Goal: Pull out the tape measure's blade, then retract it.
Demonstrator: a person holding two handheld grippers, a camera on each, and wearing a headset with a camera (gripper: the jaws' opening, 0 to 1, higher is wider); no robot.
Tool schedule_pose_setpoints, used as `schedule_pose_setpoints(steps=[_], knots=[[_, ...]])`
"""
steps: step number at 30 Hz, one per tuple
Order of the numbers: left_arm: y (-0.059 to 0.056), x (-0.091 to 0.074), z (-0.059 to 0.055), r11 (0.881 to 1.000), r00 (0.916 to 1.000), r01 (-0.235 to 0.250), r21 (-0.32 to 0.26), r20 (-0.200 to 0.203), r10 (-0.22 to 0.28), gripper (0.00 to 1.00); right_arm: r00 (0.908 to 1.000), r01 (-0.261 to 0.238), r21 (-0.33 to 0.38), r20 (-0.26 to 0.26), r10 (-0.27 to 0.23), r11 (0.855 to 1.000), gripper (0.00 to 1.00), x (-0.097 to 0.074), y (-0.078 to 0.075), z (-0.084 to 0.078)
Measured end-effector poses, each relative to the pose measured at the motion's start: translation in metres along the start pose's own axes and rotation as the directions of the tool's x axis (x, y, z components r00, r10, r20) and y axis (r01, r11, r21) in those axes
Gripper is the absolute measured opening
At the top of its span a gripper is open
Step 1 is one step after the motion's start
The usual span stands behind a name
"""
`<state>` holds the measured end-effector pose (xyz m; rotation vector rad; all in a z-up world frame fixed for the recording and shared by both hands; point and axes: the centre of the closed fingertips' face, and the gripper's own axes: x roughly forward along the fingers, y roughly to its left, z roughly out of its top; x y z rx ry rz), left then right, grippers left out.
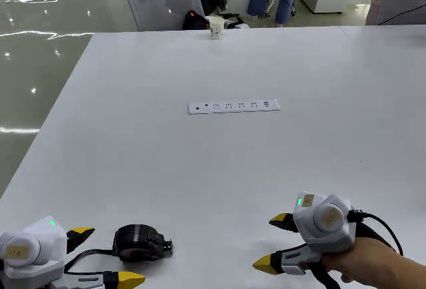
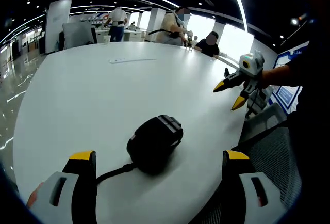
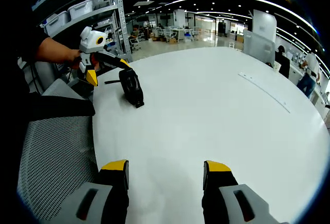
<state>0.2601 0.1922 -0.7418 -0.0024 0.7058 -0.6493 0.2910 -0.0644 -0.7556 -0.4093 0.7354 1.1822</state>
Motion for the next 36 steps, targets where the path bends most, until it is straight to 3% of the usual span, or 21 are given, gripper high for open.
schedule_pose_setpoints(steps=[15, 24, 29, 36], knots=[[0.0, -0.003, -0.006, 1.0, 0.9992, 0.017, 0.014, -0.036, -0.016, 0.99, 0.9979, 0.051, 0.074, 0.037, -0.053, 0.996, 0.65, -0.033, -0.013, -0.023], [0.002, -0.009, -0.009, 0.999, 0.9983, 0.008, 0.043, -0.057, -0.006, 0.99, 0.9934, 0.073, 0.135, 0.078, -0.084, 0.988, 0.86, -0.053, -0.026, -0.034], [0.002, -0.012, -0.009, 0.999, 0.9985, 0.006, 0.035, -0.054, -0.004, 0.99, 0.9935, 0.075, 0.147, 0.074, -0.087, 0.986, 0.98, -0.06, -0.031, -0.045], [0.007, -0.016, -0.008, 0.999, 0.9988, -0.005, 0.036, -0.048, 0.007, 0.99, 0.9927, 0.104, 0.121, 0.048, -0.111, 0.987, 0.99, -0.072, -0.036, -0.059]])
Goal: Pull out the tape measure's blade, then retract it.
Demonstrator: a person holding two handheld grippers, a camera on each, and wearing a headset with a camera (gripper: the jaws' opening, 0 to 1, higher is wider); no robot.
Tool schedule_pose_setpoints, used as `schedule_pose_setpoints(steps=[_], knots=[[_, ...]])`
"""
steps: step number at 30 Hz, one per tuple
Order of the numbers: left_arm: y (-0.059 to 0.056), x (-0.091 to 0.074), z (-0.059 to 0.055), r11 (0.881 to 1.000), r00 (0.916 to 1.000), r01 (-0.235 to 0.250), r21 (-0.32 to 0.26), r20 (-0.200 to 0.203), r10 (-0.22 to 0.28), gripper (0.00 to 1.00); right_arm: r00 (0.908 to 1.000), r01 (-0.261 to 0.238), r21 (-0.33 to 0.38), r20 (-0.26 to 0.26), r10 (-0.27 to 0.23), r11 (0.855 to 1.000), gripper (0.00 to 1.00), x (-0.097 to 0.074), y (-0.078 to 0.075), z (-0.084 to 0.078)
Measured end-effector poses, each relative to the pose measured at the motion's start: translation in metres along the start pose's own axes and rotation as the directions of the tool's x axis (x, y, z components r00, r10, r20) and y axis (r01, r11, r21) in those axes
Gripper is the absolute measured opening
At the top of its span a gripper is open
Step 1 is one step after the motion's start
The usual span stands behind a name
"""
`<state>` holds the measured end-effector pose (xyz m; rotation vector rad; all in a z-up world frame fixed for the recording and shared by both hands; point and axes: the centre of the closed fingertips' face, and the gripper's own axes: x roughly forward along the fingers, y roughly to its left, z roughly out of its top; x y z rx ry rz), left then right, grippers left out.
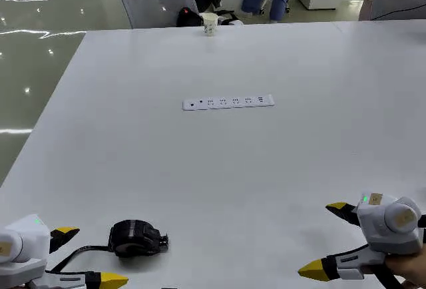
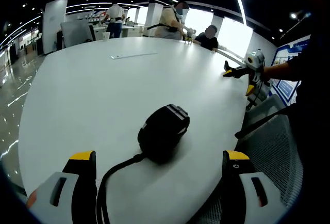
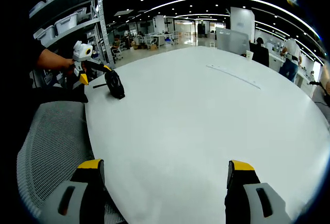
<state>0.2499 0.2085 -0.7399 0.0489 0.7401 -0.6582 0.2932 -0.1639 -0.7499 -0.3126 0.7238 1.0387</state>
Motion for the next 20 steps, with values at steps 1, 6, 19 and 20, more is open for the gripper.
schedule_pose_setpoints(steps=[1, 6, 19, 20], knots=[[0.001, -0.001, 0.001, 1.0, 1.0, -0.002, 0.002, 0.001, 0.002, 0.99, 1.0, -0.002, 0.007, 0.006, 0.002, 1.0, 0.99, -0.003, -0.001, -0.001], [0.005, -0.005, 0.001, 1.0, 1.0, 0.003, -0.013, 0.001, -0.003, 0.99, 0.9996, 0.016, 0.013, 0.023, -0.017, 1.0, 0.99, -0.014, -0.007, -0.003], [0.008, -0.01, 0.0, 1.0, 0.9999, -0.009, -0.012, 0.011, 0.009, 0.99, 0.999, 0.043, 0.046, 0.012, -0.044, 0.998, 0.99, -0.031, -0.016, -0.018], [0.009, -0.01, 0.0, 1.0, 0.9999, -0.009, -0.013, 0.01, 0.009, 0.99, 0.999, 0.043, 0.046, 0.011, -0.043, 0.998, 0.99, -0.031, -0.016, -0.018]])
